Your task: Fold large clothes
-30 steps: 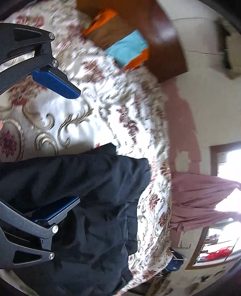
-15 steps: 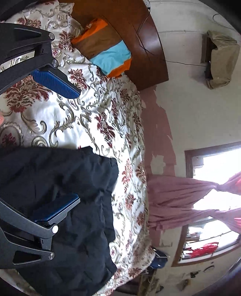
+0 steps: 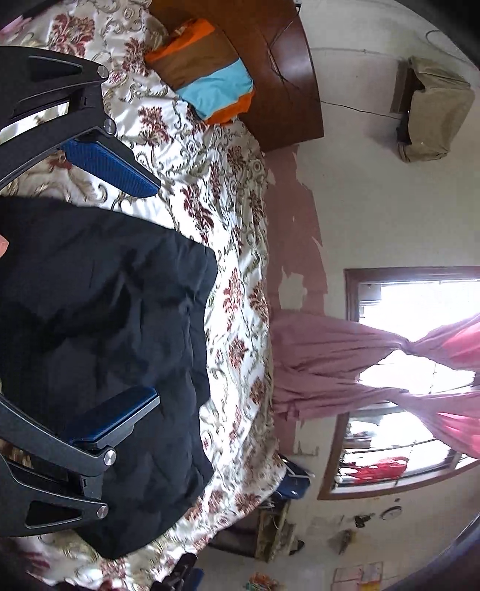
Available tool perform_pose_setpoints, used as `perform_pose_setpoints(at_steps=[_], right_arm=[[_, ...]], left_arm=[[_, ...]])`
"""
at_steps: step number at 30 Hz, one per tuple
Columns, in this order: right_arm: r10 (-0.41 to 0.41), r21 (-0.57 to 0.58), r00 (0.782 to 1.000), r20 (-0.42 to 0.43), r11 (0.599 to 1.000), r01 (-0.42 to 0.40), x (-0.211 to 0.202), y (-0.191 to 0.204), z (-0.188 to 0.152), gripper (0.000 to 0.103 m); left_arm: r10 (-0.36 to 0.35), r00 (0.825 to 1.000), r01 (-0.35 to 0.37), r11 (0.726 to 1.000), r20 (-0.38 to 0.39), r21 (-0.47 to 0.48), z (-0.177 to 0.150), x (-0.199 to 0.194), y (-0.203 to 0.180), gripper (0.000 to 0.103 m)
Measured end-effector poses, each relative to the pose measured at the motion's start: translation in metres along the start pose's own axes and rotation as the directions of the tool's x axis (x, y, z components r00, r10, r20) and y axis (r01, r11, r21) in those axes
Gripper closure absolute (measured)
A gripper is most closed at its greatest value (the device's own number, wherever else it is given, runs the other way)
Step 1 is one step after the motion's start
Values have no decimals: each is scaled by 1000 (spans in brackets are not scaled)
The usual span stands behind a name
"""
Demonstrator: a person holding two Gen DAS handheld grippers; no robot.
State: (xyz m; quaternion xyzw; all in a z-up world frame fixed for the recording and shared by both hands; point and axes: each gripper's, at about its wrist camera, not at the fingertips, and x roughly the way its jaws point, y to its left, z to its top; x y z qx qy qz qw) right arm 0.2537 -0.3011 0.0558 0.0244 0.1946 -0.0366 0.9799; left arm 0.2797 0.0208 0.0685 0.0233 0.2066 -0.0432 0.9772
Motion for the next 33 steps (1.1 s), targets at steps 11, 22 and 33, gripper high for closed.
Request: perform_pose_setpoints(at_steps=[11, 22, 33], right_arm=[[42, 0, 997, 68, 999, -43, -39, 16, -9, 6], [80, -33, 985, 153, 997, -76, -77, 44, -28, 5], [122, -34, 973, 194, 992, -118, -112, 67, -44, 5]], left_arm=[[-12, 1000, 12, 999, 13, -41, -16, -34, -12, 0], [-9, 997, 13, 999, 76, -46, -33, -74, -16, 0], [-12, 992, 13, 1000, 125, -11, -49, -114, -23, 0]])
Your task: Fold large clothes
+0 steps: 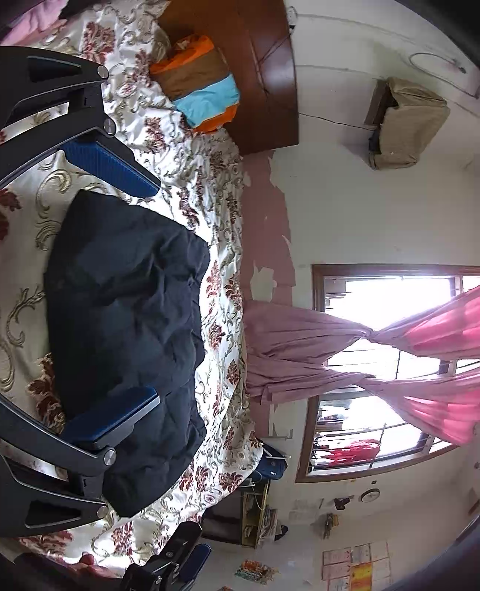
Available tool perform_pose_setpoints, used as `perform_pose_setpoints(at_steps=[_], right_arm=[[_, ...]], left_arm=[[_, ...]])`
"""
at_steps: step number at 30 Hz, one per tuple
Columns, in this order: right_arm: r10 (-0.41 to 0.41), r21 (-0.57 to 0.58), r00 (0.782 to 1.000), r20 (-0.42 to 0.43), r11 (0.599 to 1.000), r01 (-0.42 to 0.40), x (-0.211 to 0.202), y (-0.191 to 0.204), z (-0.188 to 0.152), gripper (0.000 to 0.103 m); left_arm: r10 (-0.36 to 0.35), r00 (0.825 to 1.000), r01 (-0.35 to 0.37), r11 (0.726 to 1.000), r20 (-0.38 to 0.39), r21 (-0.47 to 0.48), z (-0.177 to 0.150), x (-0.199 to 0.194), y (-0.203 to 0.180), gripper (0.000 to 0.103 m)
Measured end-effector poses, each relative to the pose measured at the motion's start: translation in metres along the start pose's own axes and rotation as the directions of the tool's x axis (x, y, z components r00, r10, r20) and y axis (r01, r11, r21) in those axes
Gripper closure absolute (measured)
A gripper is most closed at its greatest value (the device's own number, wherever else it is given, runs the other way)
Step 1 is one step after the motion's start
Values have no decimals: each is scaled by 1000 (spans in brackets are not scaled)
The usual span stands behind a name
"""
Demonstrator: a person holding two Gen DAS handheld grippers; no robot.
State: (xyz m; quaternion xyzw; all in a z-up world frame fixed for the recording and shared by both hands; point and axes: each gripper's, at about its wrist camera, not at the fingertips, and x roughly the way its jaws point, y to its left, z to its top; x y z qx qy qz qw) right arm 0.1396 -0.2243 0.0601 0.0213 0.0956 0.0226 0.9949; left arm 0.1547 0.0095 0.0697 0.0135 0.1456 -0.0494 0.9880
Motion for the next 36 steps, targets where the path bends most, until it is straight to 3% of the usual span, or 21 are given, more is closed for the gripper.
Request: perform_pose_setpoints(at_steps=[10, 19, 26, 36], right_arm=[[13, -37, 1000, 16, 999, -12, -28, 20, -17, 4], [13, -11, 1000, 9, 1000, -13, -44, 23, -33, 4], [4, -59, 999, 33, 998, -2, -54, 34, -40, 3], [2, -54, 1000, -8, 999, -3, -59, 36, -57, 3]], left_arm=[[6, 1000, -6, 1000, 28, 15, -15, -31, 0, 0], [28, 999, -29, 1000, 25, 10, -28, -44, 2, 0], [33, 999, -34, 999, 29, 13, -35, -49, 2, 0], [43, 999, -43, 999, -16, 12, -58, -47, 5, 0]])
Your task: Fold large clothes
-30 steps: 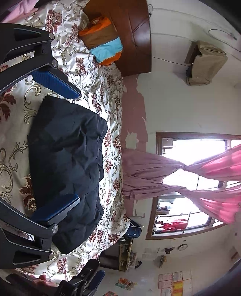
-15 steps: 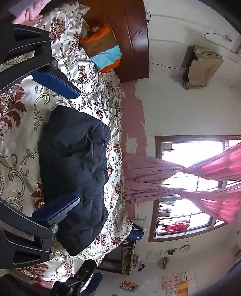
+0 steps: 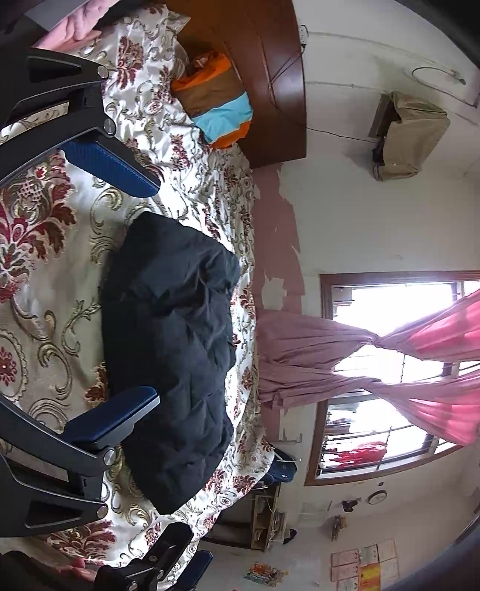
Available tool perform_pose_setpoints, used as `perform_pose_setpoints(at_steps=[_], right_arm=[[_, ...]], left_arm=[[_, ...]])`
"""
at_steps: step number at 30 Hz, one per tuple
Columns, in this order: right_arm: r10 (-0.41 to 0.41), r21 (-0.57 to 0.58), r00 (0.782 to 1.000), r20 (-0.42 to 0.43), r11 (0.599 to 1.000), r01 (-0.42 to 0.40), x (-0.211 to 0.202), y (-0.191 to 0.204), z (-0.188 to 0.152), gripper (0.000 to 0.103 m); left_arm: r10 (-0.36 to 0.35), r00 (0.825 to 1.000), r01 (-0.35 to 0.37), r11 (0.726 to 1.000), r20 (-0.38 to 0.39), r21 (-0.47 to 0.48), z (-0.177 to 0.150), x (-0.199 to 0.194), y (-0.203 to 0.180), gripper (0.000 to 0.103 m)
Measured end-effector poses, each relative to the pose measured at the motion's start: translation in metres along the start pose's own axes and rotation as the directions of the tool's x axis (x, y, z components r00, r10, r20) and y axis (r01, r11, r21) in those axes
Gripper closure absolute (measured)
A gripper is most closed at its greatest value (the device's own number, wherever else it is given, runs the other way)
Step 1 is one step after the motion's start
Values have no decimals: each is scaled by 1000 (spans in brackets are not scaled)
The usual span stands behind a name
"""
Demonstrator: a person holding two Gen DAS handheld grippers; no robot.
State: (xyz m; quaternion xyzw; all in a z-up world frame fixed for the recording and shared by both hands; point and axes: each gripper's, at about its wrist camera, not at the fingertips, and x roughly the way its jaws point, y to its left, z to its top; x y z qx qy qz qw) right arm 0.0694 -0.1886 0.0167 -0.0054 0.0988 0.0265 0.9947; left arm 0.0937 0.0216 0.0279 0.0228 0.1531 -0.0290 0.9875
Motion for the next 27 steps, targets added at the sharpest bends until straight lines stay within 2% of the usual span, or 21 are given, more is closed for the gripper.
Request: perform_pose_setpoints(at_steps=[12, 27], right_arm=[[-19, 12, 999, -26, 1000, 20, -7, -7, -16, 3], [-24, 18, 994, -106, 999, 26, 0, -7, -35, 3]], left_arm=[[22, 999, -23, 999, -48, -28, -23, 2, 8, 0], [19, 996, -22, 999, -90, -27, -40, 4, 5, 0]])
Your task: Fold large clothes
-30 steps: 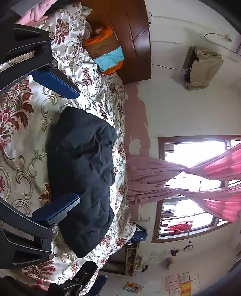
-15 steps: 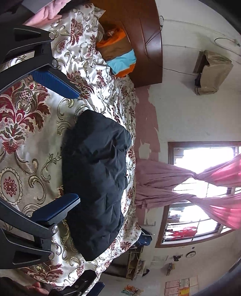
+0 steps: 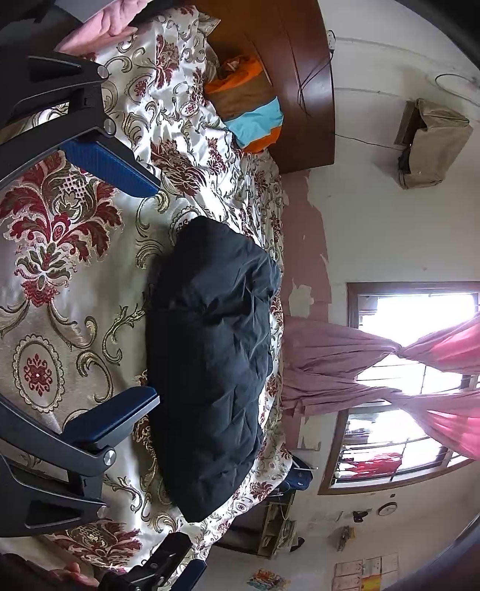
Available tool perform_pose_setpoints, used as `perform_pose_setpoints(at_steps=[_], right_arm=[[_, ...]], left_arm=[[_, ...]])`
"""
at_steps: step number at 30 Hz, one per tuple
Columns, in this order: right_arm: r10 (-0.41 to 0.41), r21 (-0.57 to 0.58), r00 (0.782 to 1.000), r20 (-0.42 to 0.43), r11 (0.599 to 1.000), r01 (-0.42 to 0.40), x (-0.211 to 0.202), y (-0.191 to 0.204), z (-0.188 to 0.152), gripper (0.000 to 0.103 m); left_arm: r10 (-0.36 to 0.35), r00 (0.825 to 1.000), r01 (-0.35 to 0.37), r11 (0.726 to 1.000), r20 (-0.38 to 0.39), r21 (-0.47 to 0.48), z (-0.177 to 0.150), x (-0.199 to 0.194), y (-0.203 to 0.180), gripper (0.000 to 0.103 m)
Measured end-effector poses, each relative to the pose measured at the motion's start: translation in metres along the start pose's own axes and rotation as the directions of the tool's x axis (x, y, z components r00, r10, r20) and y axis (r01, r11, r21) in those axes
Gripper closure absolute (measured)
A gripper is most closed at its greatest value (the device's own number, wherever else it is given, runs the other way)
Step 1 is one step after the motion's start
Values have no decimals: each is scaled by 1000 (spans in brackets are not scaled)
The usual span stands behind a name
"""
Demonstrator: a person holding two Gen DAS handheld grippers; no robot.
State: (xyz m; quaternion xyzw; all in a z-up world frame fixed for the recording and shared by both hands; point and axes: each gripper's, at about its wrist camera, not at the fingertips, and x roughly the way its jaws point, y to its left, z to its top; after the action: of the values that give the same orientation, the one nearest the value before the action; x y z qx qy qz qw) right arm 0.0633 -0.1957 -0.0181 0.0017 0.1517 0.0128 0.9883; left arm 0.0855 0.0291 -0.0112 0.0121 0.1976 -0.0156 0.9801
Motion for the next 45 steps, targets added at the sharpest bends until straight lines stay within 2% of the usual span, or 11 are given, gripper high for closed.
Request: perform_pose_setpoints(at_steps=[14, 45], right_arm=[[-7, 30, 999, -44, 1000, 9, 5, 1, -7, 3], [-8, 24, 999, -41, 1000, 9, 3, 3, -8, 3]], left_arm=[[6, 999, -7, 1000, -32, -21, -10, 4, 4, 0], [5, 999, -6, 1000, -38, -27, -13, 4, 5, 0]])
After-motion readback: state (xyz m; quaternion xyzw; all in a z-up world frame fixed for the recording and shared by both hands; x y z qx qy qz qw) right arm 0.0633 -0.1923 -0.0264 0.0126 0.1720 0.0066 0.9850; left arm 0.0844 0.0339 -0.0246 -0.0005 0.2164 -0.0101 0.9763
